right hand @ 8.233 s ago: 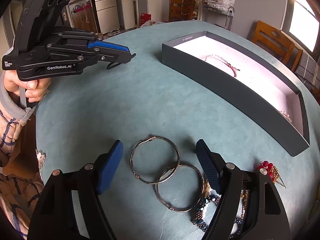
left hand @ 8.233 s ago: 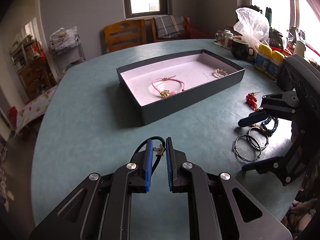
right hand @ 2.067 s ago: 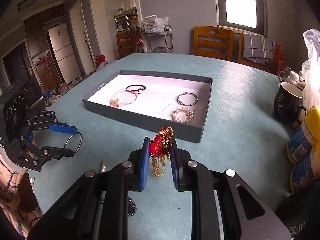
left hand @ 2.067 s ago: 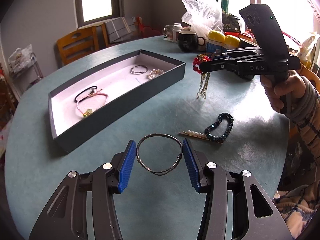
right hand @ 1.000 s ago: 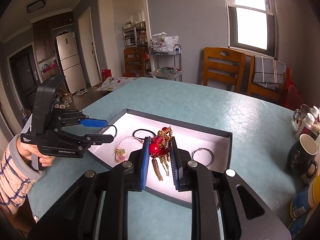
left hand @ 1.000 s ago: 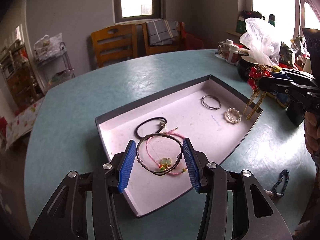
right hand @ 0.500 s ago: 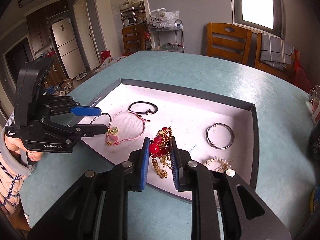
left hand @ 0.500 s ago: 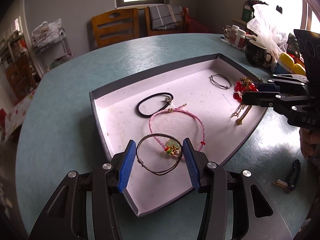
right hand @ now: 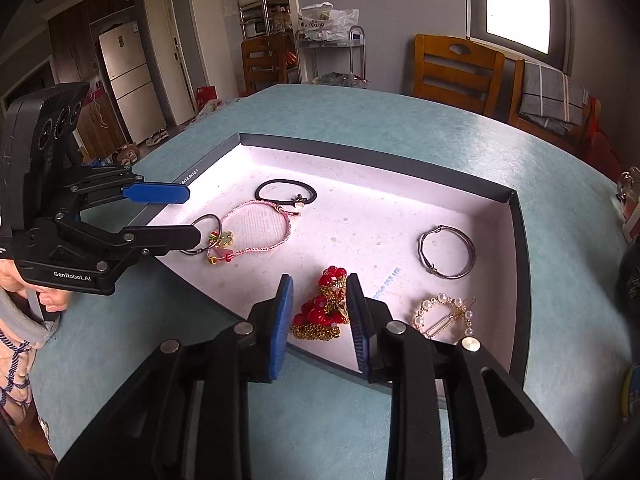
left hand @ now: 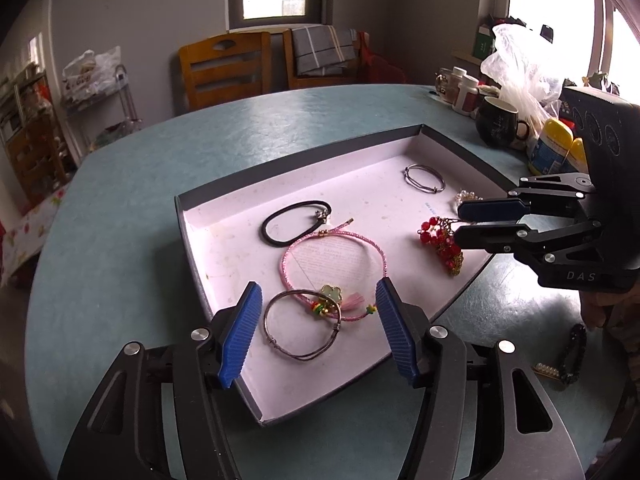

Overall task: Organize jewelry
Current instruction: 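Release the bangle in the box while the right tool drops the red-gold ornament there, then lower the left tool onto the dark blue beaded bracelet and close it, then lift the blue bracelet while the right tool grasps the pearl hair clip, then carry both items into the box and open both tools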

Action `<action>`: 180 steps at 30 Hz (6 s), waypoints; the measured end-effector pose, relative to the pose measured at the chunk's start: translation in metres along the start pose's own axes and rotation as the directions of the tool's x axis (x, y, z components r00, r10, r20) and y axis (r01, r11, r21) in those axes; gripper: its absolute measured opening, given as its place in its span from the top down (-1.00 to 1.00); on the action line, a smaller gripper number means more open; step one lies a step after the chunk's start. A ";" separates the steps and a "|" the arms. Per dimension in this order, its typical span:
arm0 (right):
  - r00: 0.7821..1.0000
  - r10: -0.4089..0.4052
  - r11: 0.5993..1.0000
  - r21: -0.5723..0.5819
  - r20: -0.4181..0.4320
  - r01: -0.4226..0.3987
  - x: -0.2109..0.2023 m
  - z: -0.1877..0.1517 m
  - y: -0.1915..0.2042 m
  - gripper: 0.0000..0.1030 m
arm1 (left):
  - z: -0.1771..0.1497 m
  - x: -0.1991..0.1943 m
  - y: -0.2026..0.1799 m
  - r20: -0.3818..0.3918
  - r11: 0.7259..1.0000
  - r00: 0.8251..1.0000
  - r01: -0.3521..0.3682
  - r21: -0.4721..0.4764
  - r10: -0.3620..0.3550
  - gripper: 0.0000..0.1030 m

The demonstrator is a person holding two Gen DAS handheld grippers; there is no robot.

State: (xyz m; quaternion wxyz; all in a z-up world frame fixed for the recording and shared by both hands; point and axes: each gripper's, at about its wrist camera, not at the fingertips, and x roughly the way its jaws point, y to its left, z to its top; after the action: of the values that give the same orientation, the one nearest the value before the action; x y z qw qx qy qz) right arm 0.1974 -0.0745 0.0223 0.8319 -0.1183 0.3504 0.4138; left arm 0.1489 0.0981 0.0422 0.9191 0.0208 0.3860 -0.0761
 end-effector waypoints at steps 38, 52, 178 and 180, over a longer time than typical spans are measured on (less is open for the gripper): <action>0.994 -0.090 0.985 0.152 0.060 0.080 -0.142 -0.149 -0.015 -0.42 | -0.068 -0.035 -0.153 -0.125 0.884 0.954 0.298 0.360 -0.271 -0.37; 0.992 -0.082 0.971 0.233 0.092 0.058 -0.148 -0.152 -0.029 -0.55 | -0.065 -0.019 -0.200 -0.155 0.832 0.952 0.306 0.463 -0.263 0.29; 0.999 -0.022 0.995 0.102 -0.032 0.025 0.012 0.031 -0.056 0.77 | 0.079 0.061 -0.050 -0.052 0.997 0.998 -0.022 0.071 0.026 0.01; 1.000 -0.029 0.995 0.097 -0.010 0.030 0.003 0.029 -0.054 0.63 | 0.078 0.052 -0.050 -0.024 0.997 0.999 -0.040 0.060 0.042 -0.33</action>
State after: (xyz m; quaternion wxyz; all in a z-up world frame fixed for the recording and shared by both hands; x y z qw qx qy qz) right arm 0.2546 -0.0931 0.0362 0.8412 -0.0846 0.3721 0.3832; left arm 0.2317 0.0344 0.0606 0.9145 0.0570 0.3947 -0.0685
